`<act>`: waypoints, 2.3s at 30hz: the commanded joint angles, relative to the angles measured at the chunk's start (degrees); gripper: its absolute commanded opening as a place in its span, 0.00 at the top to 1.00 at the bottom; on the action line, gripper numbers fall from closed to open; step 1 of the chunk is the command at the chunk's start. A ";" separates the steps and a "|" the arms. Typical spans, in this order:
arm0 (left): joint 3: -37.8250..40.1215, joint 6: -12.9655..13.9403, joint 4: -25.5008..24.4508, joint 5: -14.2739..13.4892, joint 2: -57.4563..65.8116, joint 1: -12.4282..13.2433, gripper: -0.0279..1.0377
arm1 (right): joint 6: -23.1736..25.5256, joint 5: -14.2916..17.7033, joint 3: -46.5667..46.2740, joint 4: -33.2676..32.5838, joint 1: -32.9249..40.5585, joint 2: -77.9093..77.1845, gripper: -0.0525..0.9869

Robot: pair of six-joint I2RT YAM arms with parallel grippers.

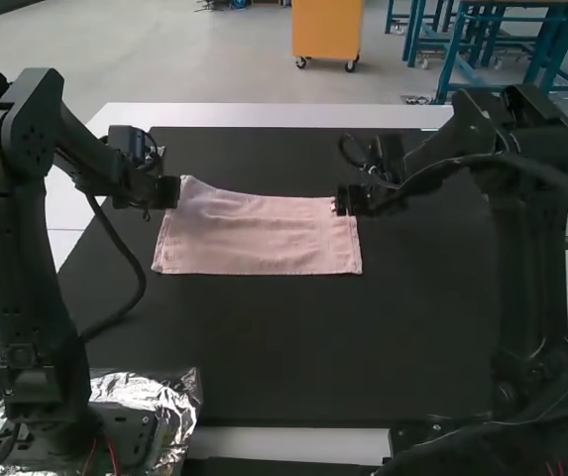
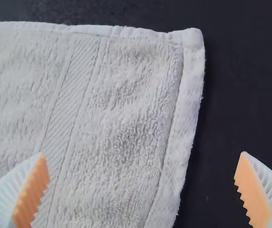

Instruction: Fold the towel.

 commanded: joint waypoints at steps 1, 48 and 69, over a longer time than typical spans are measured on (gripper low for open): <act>0.06 0.54 0.42 0.53 -1.08 -0.30 0.95 | -0.52 1.33 2.14 0.35 0.59 0.84 0.09; -5.04 2.82 -0.89 3.25 -6.53 0.23 0.95 | -0.35 -5.52 -11.66 0.44 -3.19 -16.12 0.98; -14.36 3.17 -2.56 2.29 -17.34 0.75 0.95 | 2.64 -8.51 -24.31 -3.87 -4.07 -30.18 0.98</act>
